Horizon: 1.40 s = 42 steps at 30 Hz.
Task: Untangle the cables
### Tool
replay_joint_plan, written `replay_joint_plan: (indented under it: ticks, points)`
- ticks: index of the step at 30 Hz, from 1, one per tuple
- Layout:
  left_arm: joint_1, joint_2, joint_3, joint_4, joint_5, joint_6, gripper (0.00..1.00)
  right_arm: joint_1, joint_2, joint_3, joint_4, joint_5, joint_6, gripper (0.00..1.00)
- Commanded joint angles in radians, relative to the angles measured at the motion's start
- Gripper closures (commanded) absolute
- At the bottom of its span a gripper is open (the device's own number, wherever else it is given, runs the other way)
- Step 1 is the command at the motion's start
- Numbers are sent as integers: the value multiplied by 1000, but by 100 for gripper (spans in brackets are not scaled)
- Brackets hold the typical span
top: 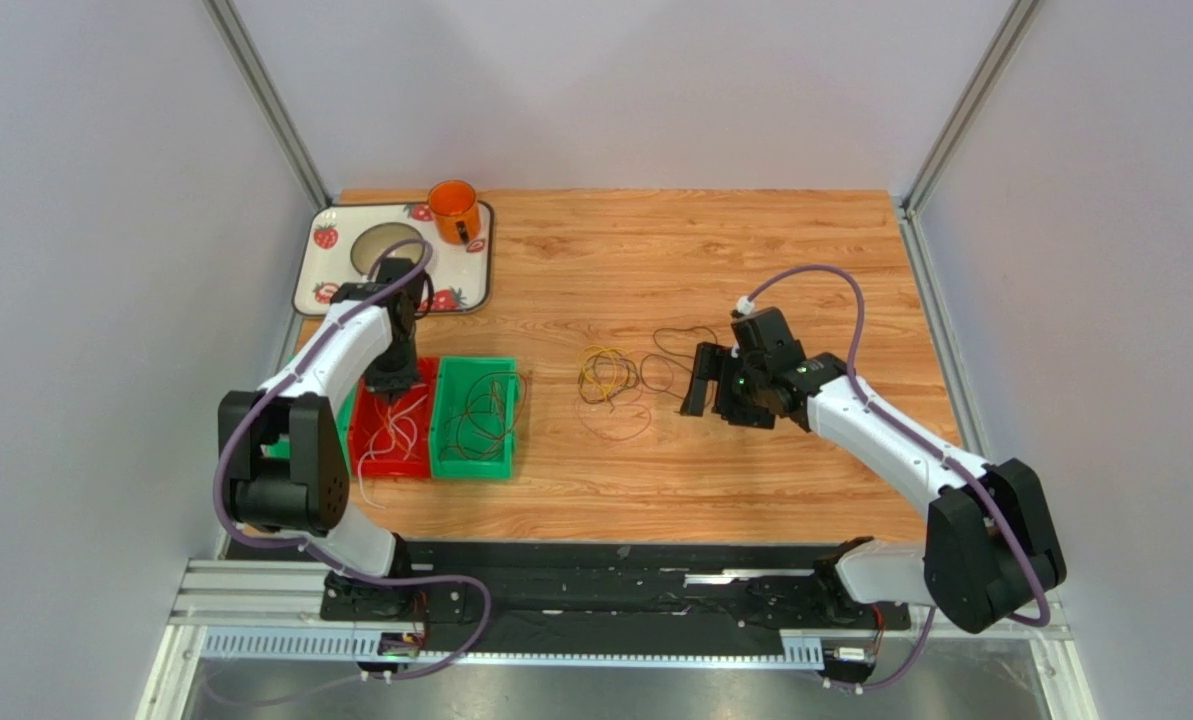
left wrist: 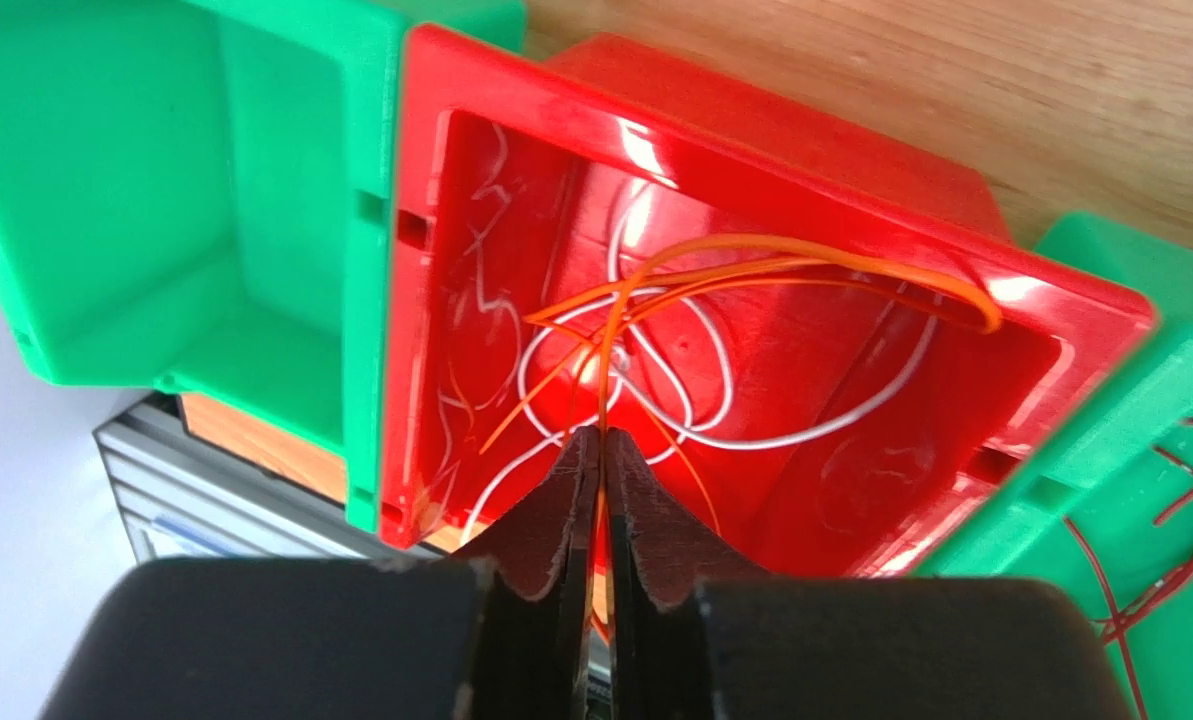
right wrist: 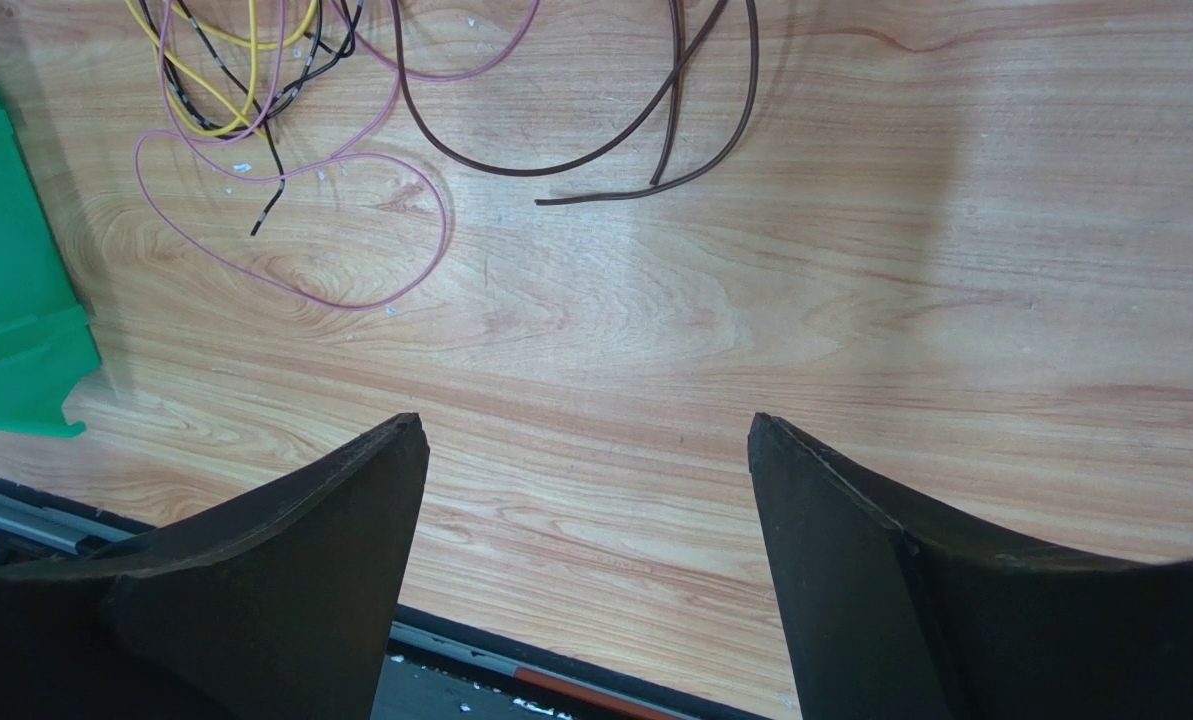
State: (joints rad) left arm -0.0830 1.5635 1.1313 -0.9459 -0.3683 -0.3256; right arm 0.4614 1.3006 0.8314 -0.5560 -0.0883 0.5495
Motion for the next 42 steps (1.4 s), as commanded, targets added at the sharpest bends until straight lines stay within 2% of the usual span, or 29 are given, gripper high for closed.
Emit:
replay_joint_plan:
  ticks: [1,3,5,11,20,24,26,27,29,30,33,39,42]
  points:
    - [32,-17,30,-27,17,-33,84,-3,-27,-2,38,-11,-19,17]
    - [32,-48,38,-27,-10,-41,78,-4,-30,0,34,-11,-20,17]
    - [32,-74,36,-22,-15,-43,78,-3,-35,3,31,-8,-22,17]
    - [32,-164,27,1,-27,-46,58,-4,-41,14,15,-5,-20,17]
    - [32,-281,22,15,-80,-47,50,-4,-55,26,-5,-2,-13,17]
    - [32,-405,5,48,-84,-35,39,-3,-55,37,-22,13,-13,18]
    - [28,-454,-4,88,-55,-1,36,-3,-55,43,-25,16,-14,17]
    - [22,-505,-8,104,-29,14,23,-3,-52,46,-24,18,-13,17]
    - [-35,-558,-19,150,-24,49,22,-4,-49,55,-28,22,-13,17]
    - [-59,-598,-22,162,-21,57,15,-3,-44,60,-30,22,-13,17]
    - [-188,-632,-15,180,-29,76,14,-4,-35,74,-35,32,-14,17]
    - [-343,-580,24,196,70,72,18,-3,-34,84,-50,62,-20,17]
    - [-438,-513,31,222,54,48,19,-3,-34,84,-56,82,-19,17]
